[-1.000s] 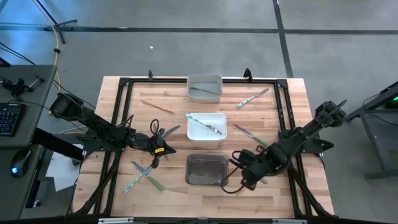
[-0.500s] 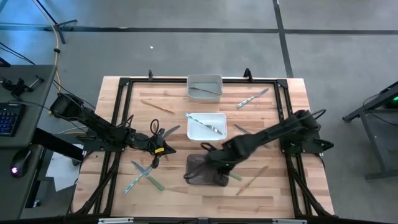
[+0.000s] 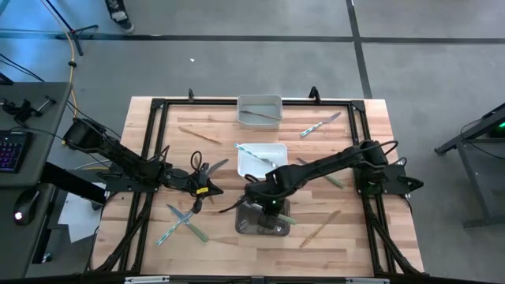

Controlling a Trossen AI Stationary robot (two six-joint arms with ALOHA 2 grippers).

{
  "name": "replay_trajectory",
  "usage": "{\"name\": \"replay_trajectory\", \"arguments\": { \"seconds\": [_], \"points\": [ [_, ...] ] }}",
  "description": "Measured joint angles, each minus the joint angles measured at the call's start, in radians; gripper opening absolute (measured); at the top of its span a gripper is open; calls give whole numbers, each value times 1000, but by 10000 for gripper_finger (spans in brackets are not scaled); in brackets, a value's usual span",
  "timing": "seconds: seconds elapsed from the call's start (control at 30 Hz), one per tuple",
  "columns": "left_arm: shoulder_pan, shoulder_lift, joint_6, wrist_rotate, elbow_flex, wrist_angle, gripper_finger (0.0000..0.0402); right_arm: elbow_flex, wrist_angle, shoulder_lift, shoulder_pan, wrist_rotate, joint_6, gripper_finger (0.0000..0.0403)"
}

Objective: Sort silverware by color (type)
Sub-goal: Put the light green table knife into the black bin

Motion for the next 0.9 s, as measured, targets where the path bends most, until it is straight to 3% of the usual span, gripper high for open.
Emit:
{"name": "replay_trajectory", "arguments": {
  "seconds": [0.9],
  "points": [
    [0,0,-1,0,0,0,0,-9,10,66,-16,-55,13,10]
  ]
}}
